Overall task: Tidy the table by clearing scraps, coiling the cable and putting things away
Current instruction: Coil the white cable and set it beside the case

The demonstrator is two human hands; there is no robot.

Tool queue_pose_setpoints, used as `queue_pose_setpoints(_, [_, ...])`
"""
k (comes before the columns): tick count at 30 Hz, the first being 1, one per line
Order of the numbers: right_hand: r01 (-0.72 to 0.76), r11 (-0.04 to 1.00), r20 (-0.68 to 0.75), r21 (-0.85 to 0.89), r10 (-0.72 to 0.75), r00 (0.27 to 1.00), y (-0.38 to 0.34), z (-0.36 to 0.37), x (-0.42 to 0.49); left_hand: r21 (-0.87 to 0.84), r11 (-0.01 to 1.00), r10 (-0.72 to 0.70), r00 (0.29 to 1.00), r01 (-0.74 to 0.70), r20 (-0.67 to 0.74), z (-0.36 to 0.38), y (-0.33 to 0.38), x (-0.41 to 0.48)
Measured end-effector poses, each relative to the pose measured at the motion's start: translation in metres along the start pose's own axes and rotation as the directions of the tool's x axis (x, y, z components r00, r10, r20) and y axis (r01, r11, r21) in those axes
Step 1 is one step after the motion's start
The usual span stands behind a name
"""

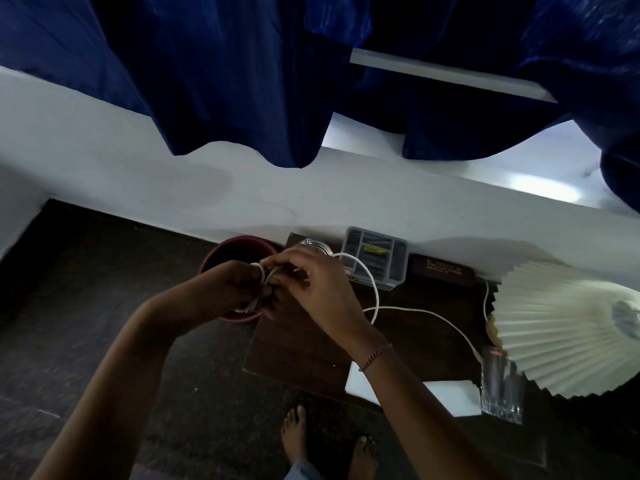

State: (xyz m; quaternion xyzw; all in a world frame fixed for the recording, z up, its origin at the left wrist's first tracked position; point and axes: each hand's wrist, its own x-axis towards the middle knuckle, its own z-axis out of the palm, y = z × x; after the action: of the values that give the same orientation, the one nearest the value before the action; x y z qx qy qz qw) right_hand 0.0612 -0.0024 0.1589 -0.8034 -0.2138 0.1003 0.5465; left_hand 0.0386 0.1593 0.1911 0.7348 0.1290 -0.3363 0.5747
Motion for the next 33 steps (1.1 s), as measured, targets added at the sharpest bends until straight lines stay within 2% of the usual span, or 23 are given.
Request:
queue_pose_setpoints(4, [-0.026,0.998,-0.061,0.059,0.030,0.998,0.010,-0.001,-0.002,-0.060,0.996,0.074,0.997,-0.071,0.040,-0.003,0.005,-0.004])
queue_pose_setpoints(9, [-0.137,0.988,-0.110,-0.072,0.128,0.986,0.040,-0.003,-0.009,-0.278,0.943,0.238,0.957,-0.185,0.169,-0.010,0.006,-0.005])
queue_pose_setpoints(14, [-0.193,0.972,-0.119,-0.132,0.178,0.977,0.049,0.006,-0.018,-0.520,0.830,0.294,0.951,-0.204,0.096,0.010,0.018,-0.004])
queue_pose_setpoints(17, [-0.195,0.971,-0.077,-0.136,0.186,0.979,0.044,0.014,-0.019,-0.628,0.751,0.300,0.953,-0.206,0.046,0.028,0.024,0.001])
queue_pose_setpoints(20, [-0.256,0.952,-0.028,-0.166,0.255,0.966,0.040,0.024,-0.024,-0.767,0.615,0.292,0.956,-0.181,0.009,0.046,0.030,0.006])
queue_pose_setpoints(23, [-0.293,0.931,0.120,-0.216,0.323,0.939,0.033,0.029,-0.029,-0.841,0.525,0.292,0.956,-0.130,0.034,0.060,0.037,0.013])
queue_pose_setpoints(28, [-0.232,0.954,0.294,-0.190,0.281,0.914,0.013,0.041,-0.035,-0.863,0.495,0.245,0.969,-0.097,0.032,0.067,0.038,0.024])
queue_pose_setpoints(31, [-0.209,0.944,0.370,-0.255,0.295,0.881,0.003,0.038,-0.036,-0.861,0.489,0.216,0.976,-0.141,-0.037,0.059,0.029,0.032])
queue_pose_setpoints(33, [-0.165,0.954,0.381,-0.249,0.253,0.889,-0.003,0.035,-0.036,-0.835,0.514,0.204,0.973,-0.198,-0.104,0.046,0.021,0.036])
